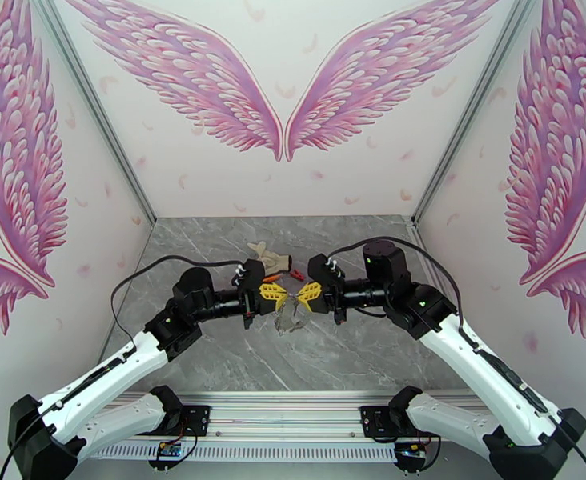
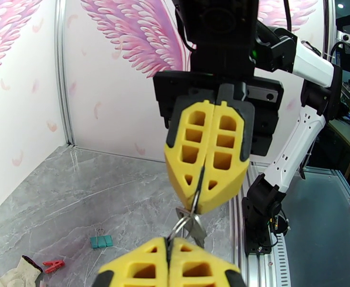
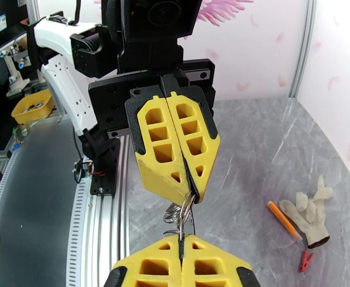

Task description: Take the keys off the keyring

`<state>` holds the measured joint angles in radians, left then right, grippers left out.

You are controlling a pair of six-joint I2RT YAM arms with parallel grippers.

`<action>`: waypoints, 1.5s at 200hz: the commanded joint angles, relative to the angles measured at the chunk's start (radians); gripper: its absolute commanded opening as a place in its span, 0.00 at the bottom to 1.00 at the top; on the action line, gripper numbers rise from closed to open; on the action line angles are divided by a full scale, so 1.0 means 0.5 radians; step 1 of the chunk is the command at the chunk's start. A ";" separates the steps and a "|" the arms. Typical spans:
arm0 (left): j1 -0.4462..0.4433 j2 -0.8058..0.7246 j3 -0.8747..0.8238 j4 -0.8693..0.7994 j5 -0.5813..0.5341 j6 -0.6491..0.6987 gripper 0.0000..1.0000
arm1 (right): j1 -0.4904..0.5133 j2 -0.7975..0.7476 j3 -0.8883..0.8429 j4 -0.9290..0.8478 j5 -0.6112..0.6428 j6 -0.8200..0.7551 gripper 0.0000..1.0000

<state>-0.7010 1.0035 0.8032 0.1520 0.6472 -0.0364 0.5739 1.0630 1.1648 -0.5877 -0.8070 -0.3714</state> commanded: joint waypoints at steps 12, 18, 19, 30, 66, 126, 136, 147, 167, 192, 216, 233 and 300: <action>0.085 -0.078 -0.035 0.243 -0.226 -0.166 0.00 | 0.039 -0.043 -0.018 -0.180 0.097 -0.034 0.00; 0.083 -0.072 -0.039 0.275 -0.222 -0.194 0.00 | 0.045 -0.038 -0.019 -0.167 0.101 -0.030 0.00; 0.083 -0.070 -0.039 0.279 -0.219 -0.197 0.00 | 0.047 -0.038 -0.019 -0.165 0.101 -0.030 0.00; 0.081 -0.052 -0.027 0.277 -0.200 -0.216 0.00 | 0.066 -0.019 -0.008 -0.151 0.113 -0.027 0.00; 0.081 -0.034 -0.026 0.317 -0.303 -0.406 0.00 | 0.190 0.036 0.033 -0.180 0.397 -0.085 0.00; 0.081 -0.052 -0.049 0.132 -0.291 -0.185 0.00 | 0.205 0.060 0.011 -0.041 0.411 -0.039 0.00; 0.086 -0.079 -0.066 0.074 -0.295 -0.087 0.00 | 0.202 0.063 0.016 -0.070 0.361 -0.061 0.00; 0.087 -0.094 -0.076 0.019 -0.273 0.041 0.04 | 0.202 0.076 0.038 -0.106 0.319 -0.076 0.00; 0.095 -0.080 -0.064 -0.063 -0.202 0.185 0.15 | 0.202 0.117 0.089 -0.150 0.278 -0.100 0.00; 0.094 -0.043 -0.051 -0.170 -0.025 0.439 0.33 | 0.198 0.122 0.095 -0.147 0.168 -0.140 0.00; 0.088 -0.030 -0.020 -0.213 0.153 0.586 0.40 | 0.175 0.135 0.103 -0.153 0.071 -0.174 0.00; 0.086 0.009 0.047 -0.359 0.209 0.658 0.40 | 0.160 0.149 0.113 -0.159 0.023 -0.169 0.00; 0.007 0.043 0.031 -0.403 0.262 0.818 0.50 | 0.133 0.196 0.156 -0.195 -0.104 -0.173 0.00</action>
<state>-0.6853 1.0145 0.8074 -0.0483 0.7574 0.3336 0.6495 1.1599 1.1984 -0.6823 -0.8082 -0.4465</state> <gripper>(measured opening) 0.481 0.063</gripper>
